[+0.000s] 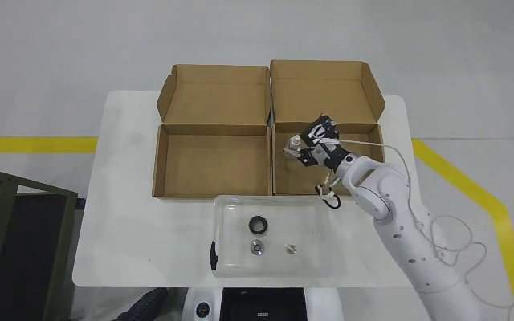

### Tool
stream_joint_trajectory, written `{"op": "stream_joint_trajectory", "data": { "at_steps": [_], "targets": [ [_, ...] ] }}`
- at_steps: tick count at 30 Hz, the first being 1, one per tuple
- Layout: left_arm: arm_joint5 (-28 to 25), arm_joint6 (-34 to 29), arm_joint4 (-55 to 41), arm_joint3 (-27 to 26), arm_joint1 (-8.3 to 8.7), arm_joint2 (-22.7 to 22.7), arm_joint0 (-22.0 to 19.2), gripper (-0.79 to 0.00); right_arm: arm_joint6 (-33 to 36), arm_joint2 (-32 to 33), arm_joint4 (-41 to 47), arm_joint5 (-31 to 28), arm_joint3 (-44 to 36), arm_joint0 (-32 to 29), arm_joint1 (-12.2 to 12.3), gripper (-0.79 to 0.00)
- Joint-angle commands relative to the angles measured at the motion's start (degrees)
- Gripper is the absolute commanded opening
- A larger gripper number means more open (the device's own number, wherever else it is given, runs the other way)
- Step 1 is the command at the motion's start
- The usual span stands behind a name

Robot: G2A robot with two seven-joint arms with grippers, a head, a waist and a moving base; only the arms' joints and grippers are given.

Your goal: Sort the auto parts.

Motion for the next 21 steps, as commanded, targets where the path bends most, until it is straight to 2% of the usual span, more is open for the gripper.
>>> {"op": "stream_joint_trajectory", "data": {
  "at_steps": [1,6,13,21],
  "targets": [
    [0.0,0.0,0.0,0.0,0.0,0.0,0.0,0.0,1.4,2.0,0.0,-2.5,-3.7,-1.1,0.5,0.0],
    [0.0,0.0,0.0,0.0,0.0,0.0,0.0,0.0,4.4,6.6,2.1,-9.2,-10.3,-4.2,1.6,0.0],
    [0.0,0.0,0.0,0.0,0.0,0.0,0.0,0.0,6.0,9.0,6.5,-17.8,-16.8,-9.8,2.6,0.0],
    [0.0,0.0,0.0,0.0,0.0,0.0,0.0,0.0,6.8,13.2,6.0,-25.6,-25.2,-18.7,4.1,0.0]
  ]
}}
